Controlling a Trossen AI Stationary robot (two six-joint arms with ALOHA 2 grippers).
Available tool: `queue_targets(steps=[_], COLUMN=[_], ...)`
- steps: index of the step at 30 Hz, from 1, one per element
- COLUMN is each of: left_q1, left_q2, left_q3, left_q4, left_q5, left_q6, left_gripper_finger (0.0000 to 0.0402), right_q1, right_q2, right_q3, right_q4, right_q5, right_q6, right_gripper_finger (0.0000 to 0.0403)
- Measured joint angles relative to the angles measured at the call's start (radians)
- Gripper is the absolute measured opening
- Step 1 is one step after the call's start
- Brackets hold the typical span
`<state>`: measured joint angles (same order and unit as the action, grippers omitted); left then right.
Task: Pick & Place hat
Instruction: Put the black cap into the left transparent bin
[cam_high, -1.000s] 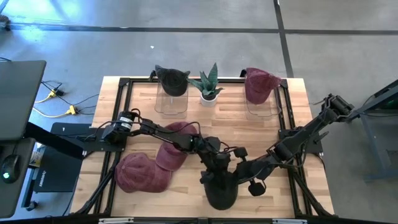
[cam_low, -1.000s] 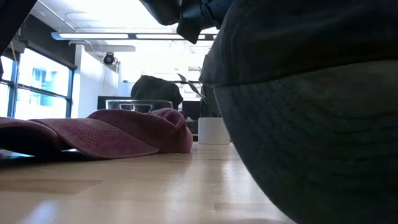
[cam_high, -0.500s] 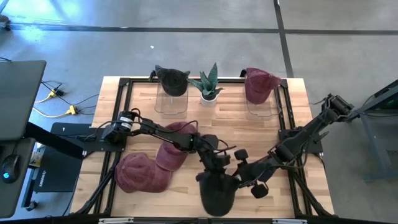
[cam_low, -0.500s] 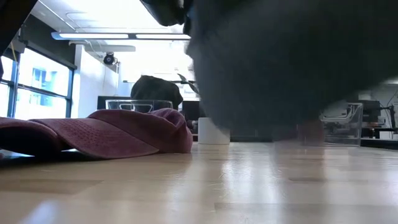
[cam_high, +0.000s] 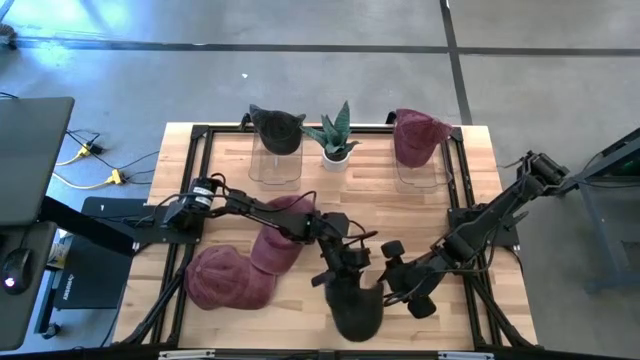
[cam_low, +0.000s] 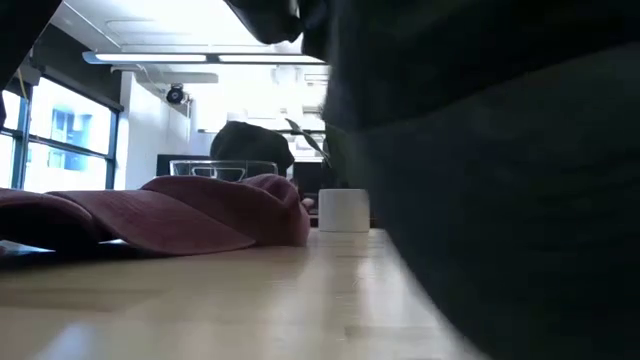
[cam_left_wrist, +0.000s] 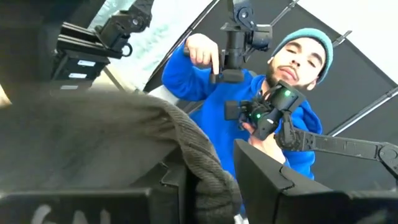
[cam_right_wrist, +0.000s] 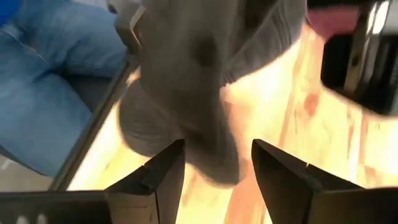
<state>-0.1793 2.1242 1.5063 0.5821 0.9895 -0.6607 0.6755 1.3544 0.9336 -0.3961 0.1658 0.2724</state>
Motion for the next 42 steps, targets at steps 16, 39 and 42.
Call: queue_targets(steps=[16, 39, 42], left_q1=[0.016, 0.481, 0.51], left_q2=[-0.017, -0.39, -0.39], left_q3=[-0.001, 0.206, 0.411], left_q4=[-0.136, -1.167, -1.565], left_q5=[0.097, 0.102, -0.133], left_q6=[-0.063, 0.367, 0.637], left_gripper_finger=[0.0012, 0.0006, 0.0006], right_q1=[0.061, 0.06, 0.06], right_q2=[0.0, 0.0, 0.0], right_q3=[-0.001, -0.001, -0.001], right_q4=[-0.033, -0.05, -0.05], right_q5=[0.12, 0.121, 0.121], right_q6=[0.037, 0.038, 0.035], right_gripper_finger=[0.0166, 0.0154, 0.0154])
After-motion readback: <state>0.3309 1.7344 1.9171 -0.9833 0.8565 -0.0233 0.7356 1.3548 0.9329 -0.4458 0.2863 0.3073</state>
